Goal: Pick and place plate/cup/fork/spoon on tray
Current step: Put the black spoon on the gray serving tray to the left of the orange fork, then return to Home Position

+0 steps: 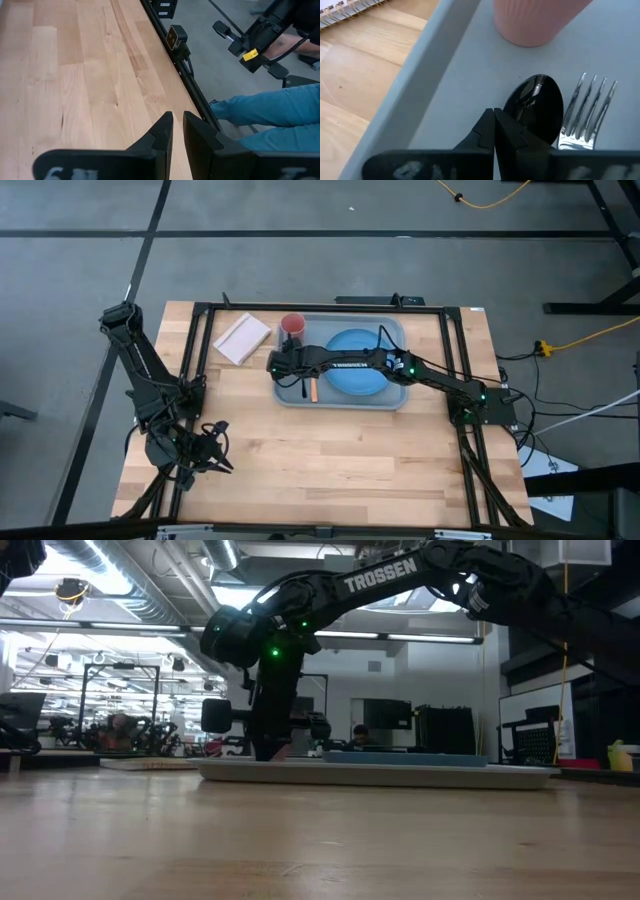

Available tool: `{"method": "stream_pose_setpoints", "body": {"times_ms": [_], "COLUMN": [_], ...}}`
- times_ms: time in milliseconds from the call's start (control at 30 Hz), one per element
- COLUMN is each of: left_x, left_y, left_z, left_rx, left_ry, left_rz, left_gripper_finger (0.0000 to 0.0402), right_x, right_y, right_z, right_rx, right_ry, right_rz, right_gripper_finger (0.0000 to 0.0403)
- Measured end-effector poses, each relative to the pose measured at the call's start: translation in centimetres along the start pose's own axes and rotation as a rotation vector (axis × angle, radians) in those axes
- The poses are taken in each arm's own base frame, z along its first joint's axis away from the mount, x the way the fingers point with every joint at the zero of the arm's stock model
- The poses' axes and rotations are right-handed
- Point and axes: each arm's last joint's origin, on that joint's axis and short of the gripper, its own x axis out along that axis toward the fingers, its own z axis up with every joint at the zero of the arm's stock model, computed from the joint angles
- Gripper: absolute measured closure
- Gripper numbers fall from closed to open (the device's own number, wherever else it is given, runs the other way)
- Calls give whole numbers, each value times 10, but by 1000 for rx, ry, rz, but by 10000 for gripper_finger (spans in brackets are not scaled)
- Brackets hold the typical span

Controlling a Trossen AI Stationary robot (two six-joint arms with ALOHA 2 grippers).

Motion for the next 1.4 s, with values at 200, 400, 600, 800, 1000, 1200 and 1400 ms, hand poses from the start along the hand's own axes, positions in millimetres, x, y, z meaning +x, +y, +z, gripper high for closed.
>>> {"method": "stream_pose_setpoints", "body": {"times_ms": [200,400,600,800,1000,1200,1400], "left_x": [0,0,0,0,-1,-12,-37], "left_y": [0,0,0,0,1,22,56], "left_z": [0,0,0,0,1,20,44], "left_rx": [-1,0,-1,-1,59,240,466], "left_ry": [-1,0,0,0,-9,-116,-221], "left_rz": [0,0,0,-1,9,108,161], "left_gripper_finger": [365,365,365,365,365,365,365], "right_x": [0,-17,-79,-155,-213,-262,-312], "right_y": [1,6,19,46,44,13,-6], "right_z": [0,4,3,-55,-158,-212,-224], "right_rx": [1,-15,-91,-405,-932,-1232,-1460], "right_ry": [-4,-18,113,334,475,310,213], "right_rz": [8,50,256,584,646,353,408], "right_gripper_finger": [402,402,390,380,380,383,383]}}
